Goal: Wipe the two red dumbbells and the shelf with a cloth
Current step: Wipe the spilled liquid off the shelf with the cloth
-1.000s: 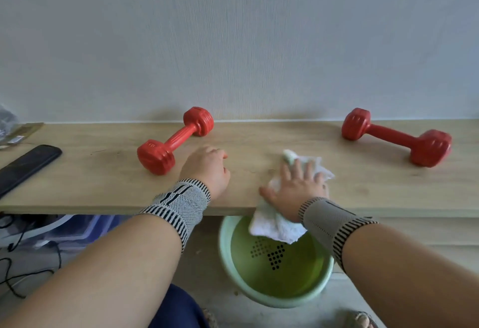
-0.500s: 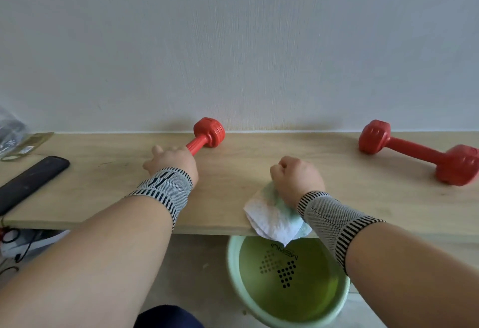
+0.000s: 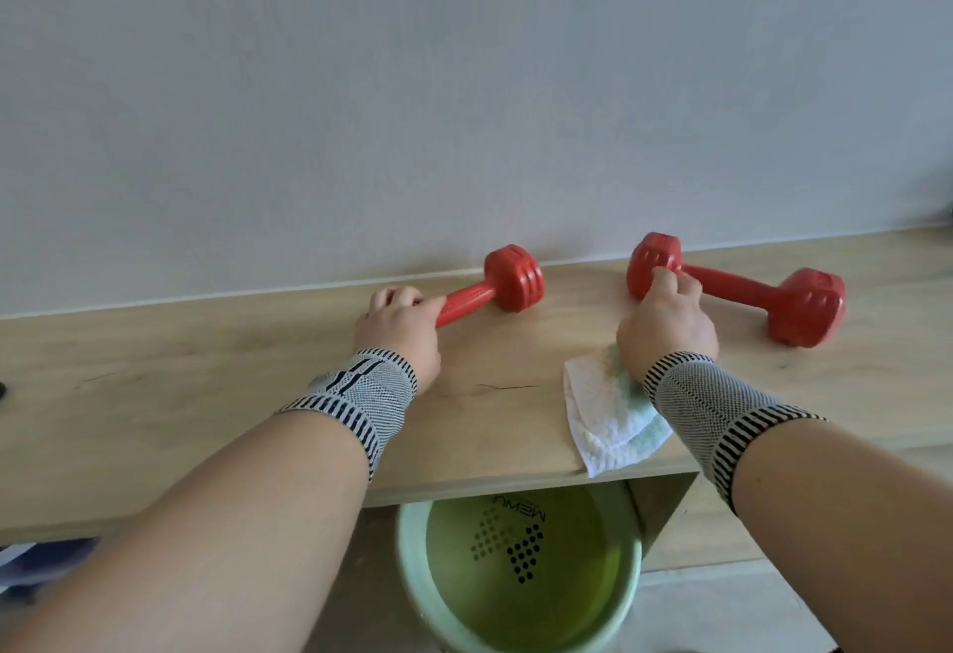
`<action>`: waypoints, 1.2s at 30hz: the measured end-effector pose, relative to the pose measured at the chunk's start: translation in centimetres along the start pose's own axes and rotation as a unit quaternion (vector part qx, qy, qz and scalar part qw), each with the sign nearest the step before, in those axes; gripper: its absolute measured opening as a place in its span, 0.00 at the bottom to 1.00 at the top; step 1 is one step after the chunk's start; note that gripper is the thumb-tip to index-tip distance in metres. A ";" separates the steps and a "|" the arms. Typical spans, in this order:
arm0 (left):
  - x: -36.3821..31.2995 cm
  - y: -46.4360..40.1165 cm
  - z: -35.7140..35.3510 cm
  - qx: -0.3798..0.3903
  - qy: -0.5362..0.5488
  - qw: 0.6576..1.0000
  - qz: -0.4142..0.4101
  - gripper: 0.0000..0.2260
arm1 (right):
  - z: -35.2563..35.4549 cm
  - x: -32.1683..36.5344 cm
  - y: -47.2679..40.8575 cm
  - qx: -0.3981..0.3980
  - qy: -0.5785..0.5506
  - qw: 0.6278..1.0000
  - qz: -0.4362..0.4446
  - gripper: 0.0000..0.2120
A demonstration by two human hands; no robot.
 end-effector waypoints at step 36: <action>-1.1 1.2 -1.0 0.016 0.390 0.910 0.142 0.18 | -4.4 4.0 3.4 0.139 0.011 0.986 0.095 0.17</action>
Point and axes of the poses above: each hand's wrist, its own y-axis away from the middle knuckle, its own z-axis out of the back of the hand, x = y × z, the point moved 5 cm from there along -y, towards the middle knuckle, and after that the axes turned 8 degrees about -y, right-handed, at the moved point
